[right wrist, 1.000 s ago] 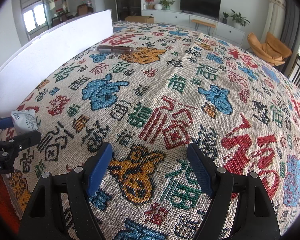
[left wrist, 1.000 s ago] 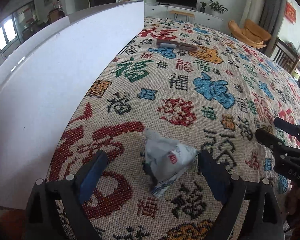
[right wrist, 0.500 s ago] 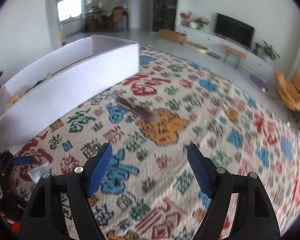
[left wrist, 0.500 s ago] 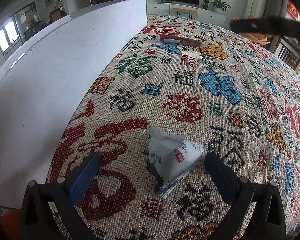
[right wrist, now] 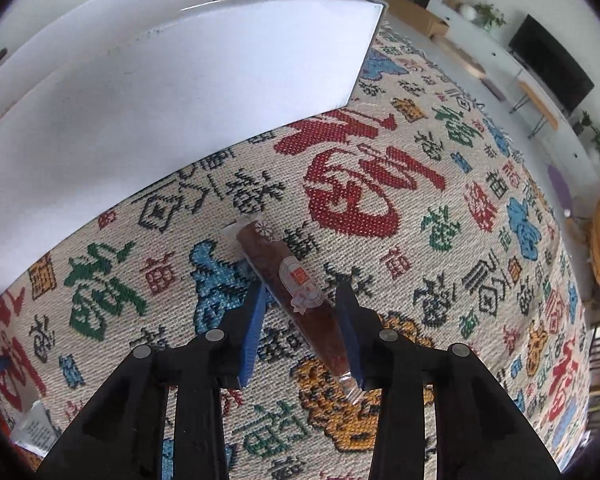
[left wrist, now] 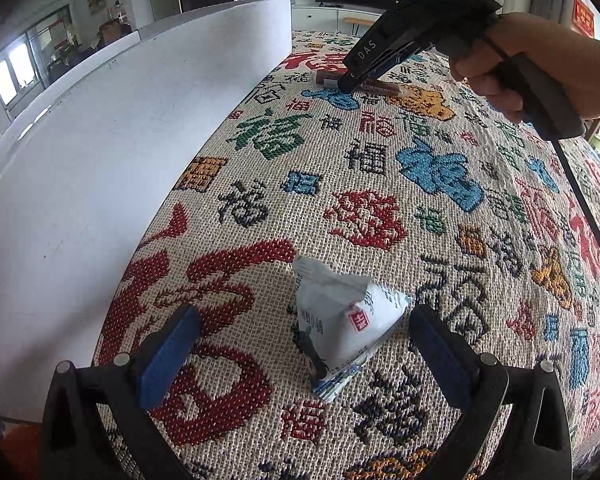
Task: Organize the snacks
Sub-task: 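Grasp the brown stick snack with the right tool while the left tool holds the white packet, then lift the white packet and brown stick with both tools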
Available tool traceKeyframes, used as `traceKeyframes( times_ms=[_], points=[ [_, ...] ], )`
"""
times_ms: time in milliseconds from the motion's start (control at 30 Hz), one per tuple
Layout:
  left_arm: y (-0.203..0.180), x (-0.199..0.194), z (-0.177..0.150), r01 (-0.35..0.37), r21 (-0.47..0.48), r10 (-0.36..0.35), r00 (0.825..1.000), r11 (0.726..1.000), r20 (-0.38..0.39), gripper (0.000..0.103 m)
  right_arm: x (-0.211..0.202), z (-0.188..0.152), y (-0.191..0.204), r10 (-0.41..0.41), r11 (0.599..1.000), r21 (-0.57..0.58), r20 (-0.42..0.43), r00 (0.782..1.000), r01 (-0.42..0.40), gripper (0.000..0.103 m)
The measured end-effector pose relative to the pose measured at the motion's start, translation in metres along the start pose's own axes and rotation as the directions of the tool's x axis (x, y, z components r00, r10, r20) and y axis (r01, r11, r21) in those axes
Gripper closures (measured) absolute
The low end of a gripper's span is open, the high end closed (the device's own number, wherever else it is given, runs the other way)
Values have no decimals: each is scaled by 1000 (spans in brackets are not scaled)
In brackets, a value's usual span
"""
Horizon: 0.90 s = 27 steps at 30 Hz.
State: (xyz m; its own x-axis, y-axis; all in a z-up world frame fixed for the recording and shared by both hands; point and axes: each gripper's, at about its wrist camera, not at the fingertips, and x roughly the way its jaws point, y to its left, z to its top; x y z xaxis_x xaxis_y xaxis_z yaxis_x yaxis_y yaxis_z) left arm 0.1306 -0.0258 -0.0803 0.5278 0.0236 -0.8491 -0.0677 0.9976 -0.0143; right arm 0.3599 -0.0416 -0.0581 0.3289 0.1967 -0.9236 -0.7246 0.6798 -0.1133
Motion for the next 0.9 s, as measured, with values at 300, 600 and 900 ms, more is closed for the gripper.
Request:
traceKeyframes(
  times_ms=[300,600,900],
  points=[
    [0,3,4,0,-1,0,1000,1000,1,0,-11,-22,-19,112,973,207,-21,993,-106,84],
    [4,2,4,25,-18,-25,1000,1000,4,0,-75,-129,-37,314,797,507,116,942,-328,84],
    [35,-15,1,302,-157,-294,953,940,76,0,-104,-233,-1,28,829,548,154,988,-109,29]
  ],
)
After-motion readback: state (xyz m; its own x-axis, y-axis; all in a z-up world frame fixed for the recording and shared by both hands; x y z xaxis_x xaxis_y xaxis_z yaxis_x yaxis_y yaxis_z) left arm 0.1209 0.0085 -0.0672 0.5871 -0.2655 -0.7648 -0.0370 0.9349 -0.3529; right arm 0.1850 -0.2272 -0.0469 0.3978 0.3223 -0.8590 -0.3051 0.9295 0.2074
